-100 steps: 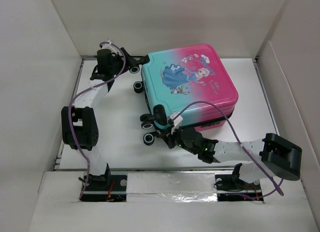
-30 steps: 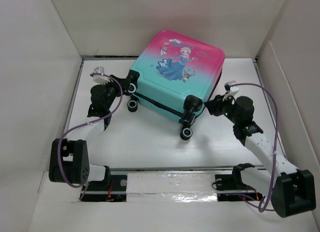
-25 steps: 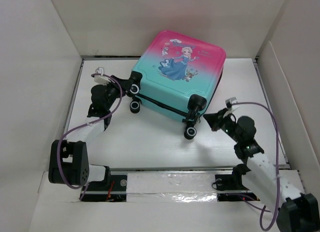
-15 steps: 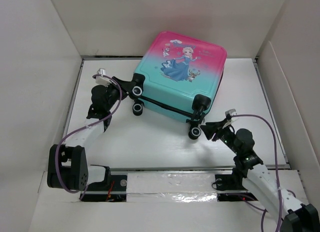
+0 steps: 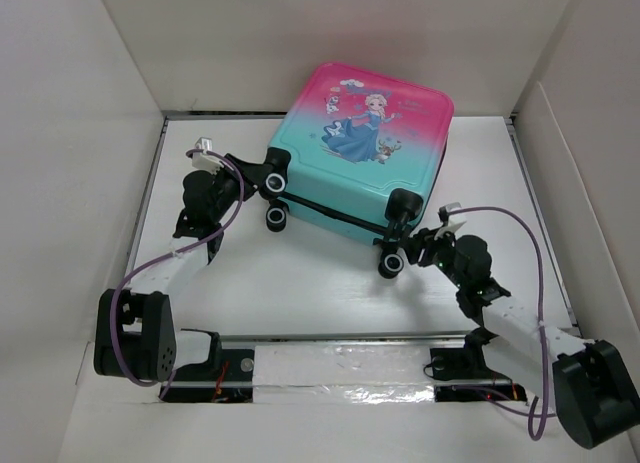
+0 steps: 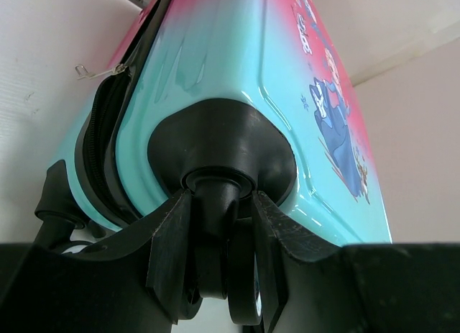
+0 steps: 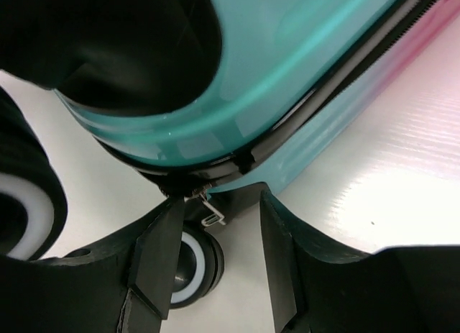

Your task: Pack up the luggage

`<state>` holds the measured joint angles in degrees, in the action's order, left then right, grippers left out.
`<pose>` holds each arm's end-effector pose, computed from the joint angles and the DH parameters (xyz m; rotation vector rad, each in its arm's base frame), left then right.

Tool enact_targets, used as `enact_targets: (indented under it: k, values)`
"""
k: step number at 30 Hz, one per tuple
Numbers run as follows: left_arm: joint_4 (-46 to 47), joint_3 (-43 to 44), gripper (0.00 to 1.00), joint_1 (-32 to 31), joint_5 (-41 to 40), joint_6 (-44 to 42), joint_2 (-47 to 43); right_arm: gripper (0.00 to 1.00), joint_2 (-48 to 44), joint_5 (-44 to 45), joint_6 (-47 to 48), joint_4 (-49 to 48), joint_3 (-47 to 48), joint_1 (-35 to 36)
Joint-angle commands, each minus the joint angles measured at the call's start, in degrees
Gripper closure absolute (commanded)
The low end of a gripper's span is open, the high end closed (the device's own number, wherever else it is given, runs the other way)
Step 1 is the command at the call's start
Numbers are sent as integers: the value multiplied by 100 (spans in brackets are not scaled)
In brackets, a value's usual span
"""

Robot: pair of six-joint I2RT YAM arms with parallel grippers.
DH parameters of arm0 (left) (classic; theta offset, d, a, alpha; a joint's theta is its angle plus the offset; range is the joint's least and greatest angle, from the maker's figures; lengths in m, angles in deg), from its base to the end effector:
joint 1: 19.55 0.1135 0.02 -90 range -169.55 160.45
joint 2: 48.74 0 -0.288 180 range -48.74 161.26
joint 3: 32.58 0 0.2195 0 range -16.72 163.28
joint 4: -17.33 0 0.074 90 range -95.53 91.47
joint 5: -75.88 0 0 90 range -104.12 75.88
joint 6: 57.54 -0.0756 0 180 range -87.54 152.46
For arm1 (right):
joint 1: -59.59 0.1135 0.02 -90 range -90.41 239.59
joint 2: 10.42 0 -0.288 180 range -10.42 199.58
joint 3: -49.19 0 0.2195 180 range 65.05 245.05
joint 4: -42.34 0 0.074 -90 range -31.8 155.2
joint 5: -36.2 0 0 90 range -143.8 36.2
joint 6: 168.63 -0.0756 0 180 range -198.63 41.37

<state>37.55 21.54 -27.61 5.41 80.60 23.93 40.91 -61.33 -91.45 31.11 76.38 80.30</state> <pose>0.2811 -0.0653 0.3228 -0.2842 1.6133 -1.0271 0.1700 0.0749 0.2153 -0.2209 1.8129 0.5341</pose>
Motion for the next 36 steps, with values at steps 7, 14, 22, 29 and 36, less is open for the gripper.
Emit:
enact_targets:
  k: [7, 14, 22, 29, 36]
  values:
    - [216, -64, 61, -205, 693, 90, 28, 76, 667, -152, -27, -1447, 238, 30]
    - [707, -134, 87, -205, 1000, 318, 239, 100, 677, 111, -343, -2229, -96, 274]
    - [1357, -170, 100, -679, 895, 529, 309, 100, 1071, 2875, -414, -1993, 123, 3339]
    - [1868, -310, 100, -1031, 1018, 960, 433, 100, 3381, 6261, 337, -2543, 1546, 4837]
    - [1921, -565, 100, -1093, 1053, 952, 319, 100, 3982, 5440, 703, -3275, 2208, 4496]
